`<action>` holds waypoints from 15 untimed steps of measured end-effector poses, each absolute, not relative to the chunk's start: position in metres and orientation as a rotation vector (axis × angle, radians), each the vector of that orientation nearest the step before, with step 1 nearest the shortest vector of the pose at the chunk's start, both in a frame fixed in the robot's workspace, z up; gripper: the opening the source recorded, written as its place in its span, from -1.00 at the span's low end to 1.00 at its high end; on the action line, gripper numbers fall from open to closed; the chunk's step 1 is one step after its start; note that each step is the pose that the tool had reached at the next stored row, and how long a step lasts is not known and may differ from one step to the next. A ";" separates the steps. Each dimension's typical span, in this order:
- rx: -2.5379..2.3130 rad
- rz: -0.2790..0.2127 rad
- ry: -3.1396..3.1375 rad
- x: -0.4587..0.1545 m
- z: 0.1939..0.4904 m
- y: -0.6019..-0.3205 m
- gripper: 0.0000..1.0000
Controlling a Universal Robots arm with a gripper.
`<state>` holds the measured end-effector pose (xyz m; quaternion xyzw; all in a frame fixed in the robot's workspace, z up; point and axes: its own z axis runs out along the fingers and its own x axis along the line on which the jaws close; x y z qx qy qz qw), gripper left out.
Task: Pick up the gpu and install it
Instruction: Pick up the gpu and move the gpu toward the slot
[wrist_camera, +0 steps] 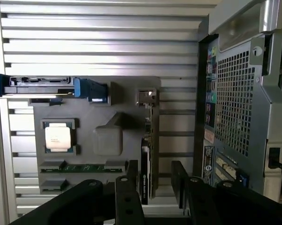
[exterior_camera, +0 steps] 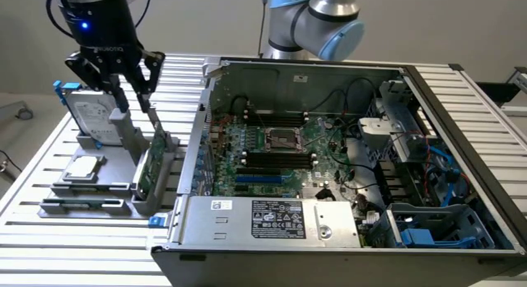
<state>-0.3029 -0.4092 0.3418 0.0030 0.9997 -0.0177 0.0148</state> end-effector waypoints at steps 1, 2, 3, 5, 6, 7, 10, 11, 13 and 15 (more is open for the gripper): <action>0.009 -0.055 3.112 -0.303 0.340 -0.412 -0.15; 0.009 -0.055 3.112 -0.303 0.338 -0.415 -0.15; 0.009 -0.055 3.112 -0.303 0.336 -0.417 -0.15; 0.009 -0.055 3.112 -0.304 0.333 -0.421 -0.15; 0.009 -0.055 3.112 -0.304 0.331 -0.423 -0.15; 0.009 -0.055 3.112 -0.304 0.329 -0.424 -0.15; 0.009 -0.055 3.112 -0.304 0.324 -0.428 -0.15; 0.009 -0.055 3.112 -0.305 0.322 -0.429 -0.15; 0.009 -0.055 3.112 -0.305 0.318 -0.431 -0.15; 0.009 -0.055 3.112 -0.305 0.315 -0.432 -0.15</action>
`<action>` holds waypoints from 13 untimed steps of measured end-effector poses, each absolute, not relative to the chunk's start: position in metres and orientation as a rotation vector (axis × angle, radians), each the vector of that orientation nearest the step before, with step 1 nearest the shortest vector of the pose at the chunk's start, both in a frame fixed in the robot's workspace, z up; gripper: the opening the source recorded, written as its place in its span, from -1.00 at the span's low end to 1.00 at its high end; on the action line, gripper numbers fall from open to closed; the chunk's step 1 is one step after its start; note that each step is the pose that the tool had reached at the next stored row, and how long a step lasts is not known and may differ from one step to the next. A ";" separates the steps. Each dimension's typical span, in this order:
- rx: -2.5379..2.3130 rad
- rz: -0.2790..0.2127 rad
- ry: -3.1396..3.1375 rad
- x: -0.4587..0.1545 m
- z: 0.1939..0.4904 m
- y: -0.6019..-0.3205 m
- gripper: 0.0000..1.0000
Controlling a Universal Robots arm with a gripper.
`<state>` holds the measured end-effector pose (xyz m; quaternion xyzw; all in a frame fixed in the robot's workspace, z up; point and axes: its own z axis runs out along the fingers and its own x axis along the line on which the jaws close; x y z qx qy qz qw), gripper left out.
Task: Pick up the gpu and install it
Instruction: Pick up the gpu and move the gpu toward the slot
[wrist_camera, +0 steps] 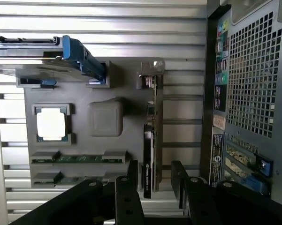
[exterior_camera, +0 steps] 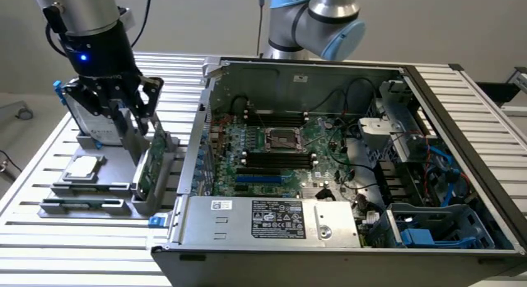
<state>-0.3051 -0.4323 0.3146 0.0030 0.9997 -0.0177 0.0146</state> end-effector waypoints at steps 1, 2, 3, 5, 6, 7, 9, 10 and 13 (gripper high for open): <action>0.009 -0.055 3.112 -0.305 0.313 -0.433 -0.15; 0.009 -0.055 3.112 -0.305 0.311 -0.433 -0.15; 0.009 -0.055 3.112 -0.305 0.309 -0.433 -0.15; 0.009 -0.055 3.112 -0.305 0.305 -0.434 -0.15; 0.009 -0.055 3.112 -0.305 0.304 -0.434 -0.15; 0.009 -0.055 3.112 -0.305 0.302 -0.435 -0.15; 0.009 -0.055 3.112 -0.305 0.298 -0.435 -0.15; 0.009 -0.055 3.112 -0.305 0.296 -0.435 -0.15; 0.009 -0.055 3.112 -0.306 0.291 -0.436 -0.15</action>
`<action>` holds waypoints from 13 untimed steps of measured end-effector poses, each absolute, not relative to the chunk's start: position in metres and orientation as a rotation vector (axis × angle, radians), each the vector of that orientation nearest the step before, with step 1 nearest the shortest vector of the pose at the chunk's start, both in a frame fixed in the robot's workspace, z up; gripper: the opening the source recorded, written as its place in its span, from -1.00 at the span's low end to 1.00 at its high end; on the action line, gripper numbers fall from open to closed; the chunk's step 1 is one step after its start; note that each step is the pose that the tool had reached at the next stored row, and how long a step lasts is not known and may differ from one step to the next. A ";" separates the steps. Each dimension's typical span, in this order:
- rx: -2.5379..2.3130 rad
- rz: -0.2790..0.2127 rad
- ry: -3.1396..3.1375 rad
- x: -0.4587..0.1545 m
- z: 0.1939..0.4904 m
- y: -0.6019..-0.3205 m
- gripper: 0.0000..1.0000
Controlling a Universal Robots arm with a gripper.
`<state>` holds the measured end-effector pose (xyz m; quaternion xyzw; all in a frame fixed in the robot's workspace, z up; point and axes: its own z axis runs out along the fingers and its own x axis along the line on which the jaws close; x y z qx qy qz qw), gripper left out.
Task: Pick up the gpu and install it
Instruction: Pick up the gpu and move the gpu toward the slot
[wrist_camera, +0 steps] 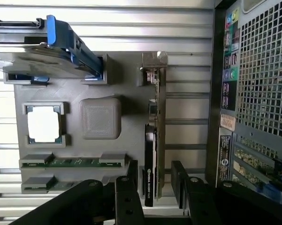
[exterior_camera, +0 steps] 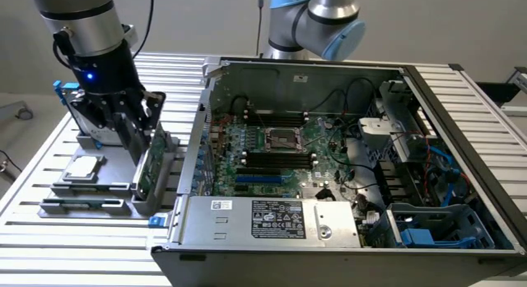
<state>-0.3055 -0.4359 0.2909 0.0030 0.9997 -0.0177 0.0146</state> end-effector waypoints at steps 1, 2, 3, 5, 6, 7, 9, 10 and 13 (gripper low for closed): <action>0.009 -0.055 3.112 -0.306 0.289 -0.436 -0.15; 0.009 -0.055 3.112 -0.306 0.287 -0.436 -0.15; 0.009 -0.055 3.112 -0.306 0.285 -0.436 -0.15; 0.009 -0.055 3.112 -0.306 0.282 -0.436 -0.15; 0.009 -0.055 3.112 -0.306 0.280 -0.436 -0.15; 0.009 -0.055 3.112 -0.306 0.278 -0.436 -0.15; 0.009 -0.055 3.112 -0.306 0.274 -0.436 -0.15; 0.009 -0.055 3.112 -0.306 0.273 -0.436 -0.15; 0.009 -0.054 3.111 -0.306 0.267 -0.436 -0.15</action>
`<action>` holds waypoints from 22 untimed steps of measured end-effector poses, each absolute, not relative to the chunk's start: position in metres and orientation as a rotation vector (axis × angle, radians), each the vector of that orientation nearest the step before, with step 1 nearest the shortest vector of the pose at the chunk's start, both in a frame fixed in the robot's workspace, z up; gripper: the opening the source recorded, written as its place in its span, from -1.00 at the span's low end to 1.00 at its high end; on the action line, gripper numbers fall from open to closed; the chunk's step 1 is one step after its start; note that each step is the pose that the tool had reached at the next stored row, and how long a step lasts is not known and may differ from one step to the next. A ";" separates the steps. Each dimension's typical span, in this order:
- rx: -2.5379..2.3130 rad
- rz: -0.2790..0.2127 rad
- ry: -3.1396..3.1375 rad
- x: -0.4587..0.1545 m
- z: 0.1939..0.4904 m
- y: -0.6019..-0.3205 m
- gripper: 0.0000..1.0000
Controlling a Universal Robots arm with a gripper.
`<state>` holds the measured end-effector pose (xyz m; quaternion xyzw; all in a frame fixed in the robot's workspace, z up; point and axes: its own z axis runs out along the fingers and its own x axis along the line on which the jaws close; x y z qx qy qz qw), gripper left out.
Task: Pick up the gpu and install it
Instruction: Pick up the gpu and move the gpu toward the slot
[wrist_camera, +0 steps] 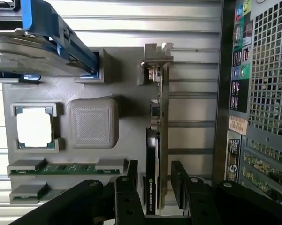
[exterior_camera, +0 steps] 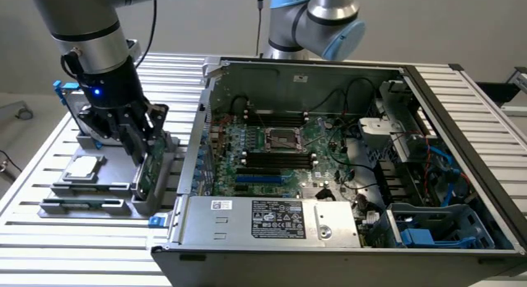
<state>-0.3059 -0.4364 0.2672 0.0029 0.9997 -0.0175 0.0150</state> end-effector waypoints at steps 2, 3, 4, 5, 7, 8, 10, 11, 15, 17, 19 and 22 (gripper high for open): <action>0.010 -0.051 3.111 -0.306 0.264 -0.436 -0.15; 0.010 -0.048 3.111 -0.306 0.262 -0.436 -0.15; 0.010 -0.044 3.110 -0.306 0.260 -0.436 -0.15; 0.010 -0.041 3.110 -0.306 0.258 -0.436 -0.15; 0.009 -0.029 3.109 -0.306 0.256 -0.436 -0.15; 0.010 -0.018 3.109 -0.306 0.255 -0.436 -0.15; 0.010 0.005 3.109 -0.306 0.253 -0.436 -0.15; 0.010 0.019 3.109 -0.306 0.252 -0.436 -0.15; 0.011 0.033 3.108 -0.306 0.248 -0.436 -0.15; 0.011 0.033 3.108 -0.307 0.246 -0.436 -0.15; 0.011 0.033 3.109 -0.307 0.245 -0.436 -0.15; 0.011 0.033 3.108 -0.307 0.245 -0.436 -0.15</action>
